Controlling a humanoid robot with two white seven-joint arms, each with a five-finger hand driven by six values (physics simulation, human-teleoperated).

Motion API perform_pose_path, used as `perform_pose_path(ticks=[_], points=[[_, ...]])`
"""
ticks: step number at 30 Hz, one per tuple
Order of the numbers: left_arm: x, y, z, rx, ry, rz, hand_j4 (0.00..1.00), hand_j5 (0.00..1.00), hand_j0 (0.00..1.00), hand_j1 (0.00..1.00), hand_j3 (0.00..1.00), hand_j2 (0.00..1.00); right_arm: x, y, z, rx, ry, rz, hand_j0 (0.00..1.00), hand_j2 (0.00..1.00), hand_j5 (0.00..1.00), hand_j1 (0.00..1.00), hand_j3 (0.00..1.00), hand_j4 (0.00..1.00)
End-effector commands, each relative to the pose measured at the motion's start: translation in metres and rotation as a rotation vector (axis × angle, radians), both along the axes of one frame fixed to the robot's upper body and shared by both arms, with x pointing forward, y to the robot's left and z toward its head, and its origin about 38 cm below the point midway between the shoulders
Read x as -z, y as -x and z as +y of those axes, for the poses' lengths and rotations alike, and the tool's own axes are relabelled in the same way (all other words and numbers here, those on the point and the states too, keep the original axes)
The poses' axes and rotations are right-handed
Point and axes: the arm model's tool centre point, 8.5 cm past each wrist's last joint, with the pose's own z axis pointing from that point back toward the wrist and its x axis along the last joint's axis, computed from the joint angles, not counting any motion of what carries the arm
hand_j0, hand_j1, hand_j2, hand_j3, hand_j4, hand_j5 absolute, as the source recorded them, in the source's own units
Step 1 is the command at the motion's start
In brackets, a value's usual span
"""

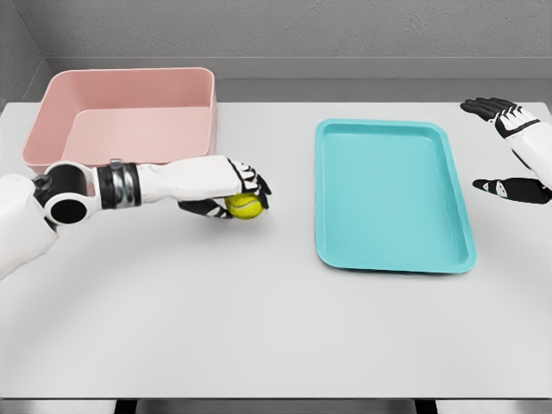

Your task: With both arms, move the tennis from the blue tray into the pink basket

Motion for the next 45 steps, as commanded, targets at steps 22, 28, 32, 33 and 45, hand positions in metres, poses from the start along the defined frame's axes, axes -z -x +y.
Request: perform_pose_path(ticks=[22, 28, 32, 33, 45], points=[[-0.060, -0.027, 0.065, -0.181, 0.087, -0.111, 0.60, 0.60, 0.60, 0.60, 0.60, 0.60, -0.001, 0.000, 0.000, -0.001, -0.009, -0.002, 1.00, 1.00, 1.00, 1.00, 1.00, 1.00], [-0.065, -0.047, 0.103, -0.304, 0.084, -0.108, 0.60, 0.60, 0.60, 0.60, 0.60, 0.60, 0.000, 0.000, 0.001, -0.003, -0.008, 0.000, 1.00, 1.00, 1.00, 1.00, 1.00, 1.00], [-0.063, -0.061, 0.128, -0.387, 0.073, -0.094, 0.60, 0.60, 0.60, 0.60, 0.60, 0.60, 0.000, 0.000, 0.002, -0.005, -0.010, -0.001, 1.00, 1.00, 1.00, 1.00, 1.00, 1.00], [-0.065, -0.063, 0.132, -0.403, 0.075, -0.094, 0.60, 0.60, 0.60, 0.60, 0.60, 0.60, -0.001, 0.000, 0.002, -0.005, -0.009, -0.002, 1.00, 1.00, 1.00, 1.00, 1.00, 1.00], [-0.063, -0.071, 0.182, -0.551, 0.127, -0.057, 1.00, 1.00, 1.00, 1.00, 1.00, 1.00, -0.001, 0.000, 0.001, -0.002, -0.008, -0.003, 1.00, 1.00, 1.00, 1.00, 1.00, 1.00]])
